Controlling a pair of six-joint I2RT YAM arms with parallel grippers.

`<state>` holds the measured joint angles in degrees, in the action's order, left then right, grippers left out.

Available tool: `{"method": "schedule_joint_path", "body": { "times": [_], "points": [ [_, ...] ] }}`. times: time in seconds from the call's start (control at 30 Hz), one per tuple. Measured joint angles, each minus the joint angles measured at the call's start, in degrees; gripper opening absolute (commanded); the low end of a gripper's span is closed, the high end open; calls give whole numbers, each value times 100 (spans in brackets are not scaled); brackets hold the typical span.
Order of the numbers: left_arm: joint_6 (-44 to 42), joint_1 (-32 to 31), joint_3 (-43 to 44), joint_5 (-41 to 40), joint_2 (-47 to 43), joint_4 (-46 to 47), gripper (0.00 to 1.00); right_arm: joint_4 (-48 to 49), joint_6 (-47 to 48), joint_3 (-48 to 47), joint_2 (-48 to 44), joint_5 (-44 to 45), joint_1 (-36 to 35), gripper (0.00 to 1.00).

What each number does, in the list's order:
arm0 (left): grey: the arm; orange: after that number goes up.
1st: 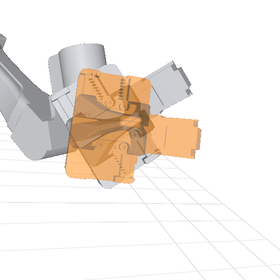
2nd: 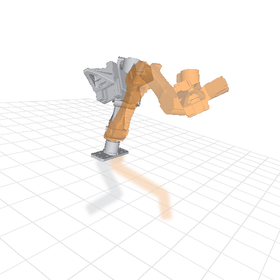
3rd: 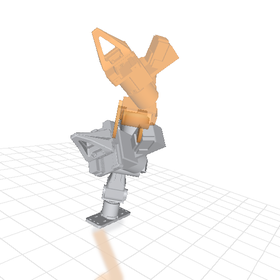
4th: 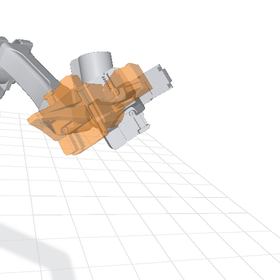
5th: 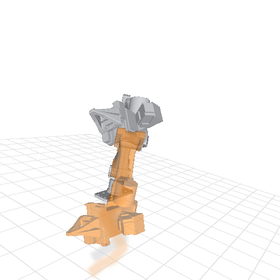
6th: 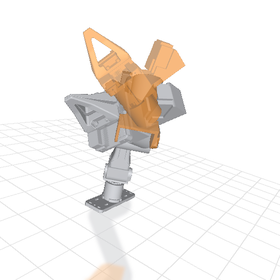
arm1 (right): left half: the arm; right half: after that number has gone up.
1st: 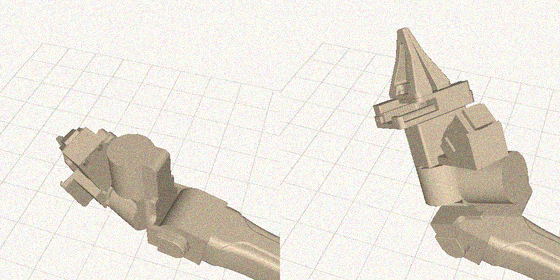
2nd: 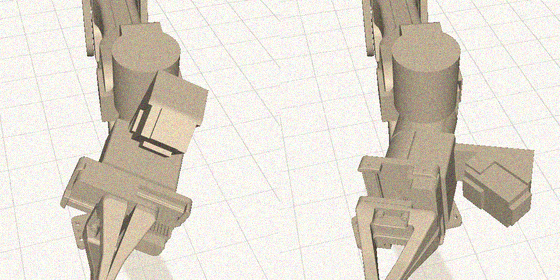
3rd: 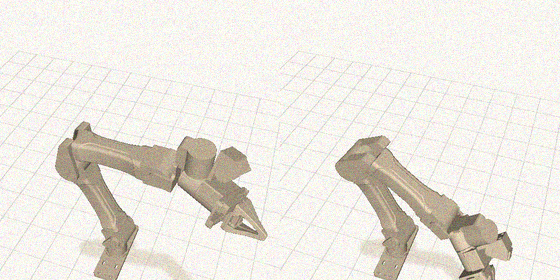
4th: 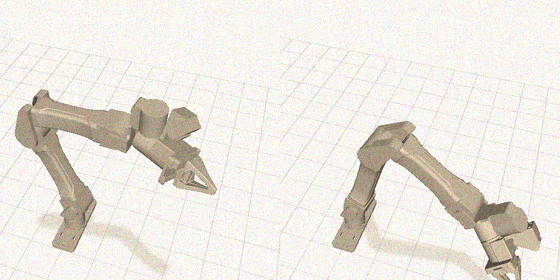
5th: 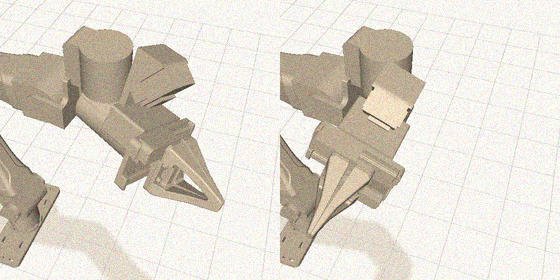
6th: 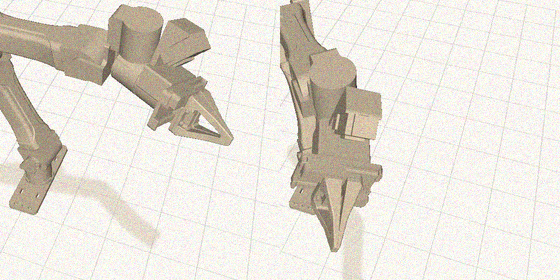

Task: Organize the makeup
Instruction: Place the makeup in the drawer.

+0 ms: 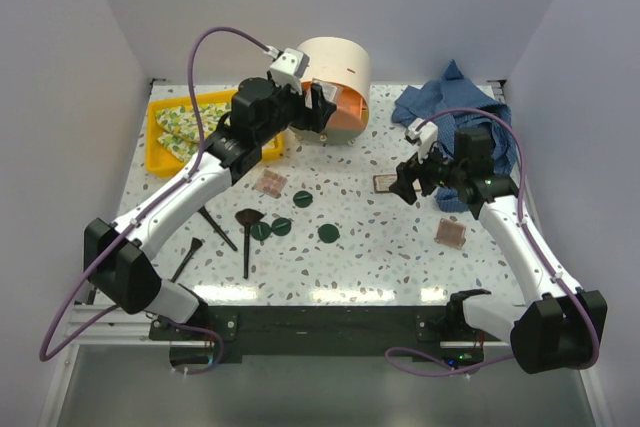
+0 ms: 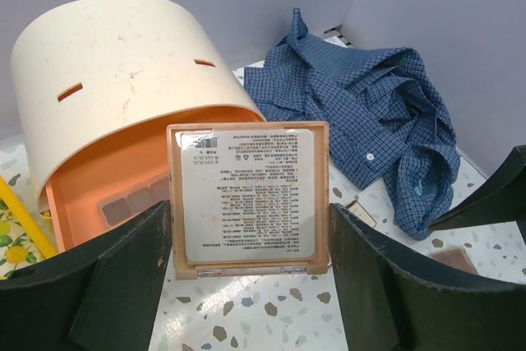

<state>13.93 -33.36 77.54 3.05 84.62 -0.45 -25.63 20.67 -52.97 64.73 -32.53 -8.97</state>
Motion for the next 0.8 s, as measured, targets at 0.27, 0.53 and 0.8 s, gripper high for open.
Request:
{"method": "schedule_joint_path", "body": {
  "times": [0.27,0.53,0.8],
  "points": [
    [4,35,114,39,118,20,19,0,0,0,0,0,0,80],
    [44,59,557,81,466,-4,18,0,0,0,0,0,0,80],
    [44,85,1143,-9,1008,2,19,-2,0,0,0,0,2,80]
  ]
}}
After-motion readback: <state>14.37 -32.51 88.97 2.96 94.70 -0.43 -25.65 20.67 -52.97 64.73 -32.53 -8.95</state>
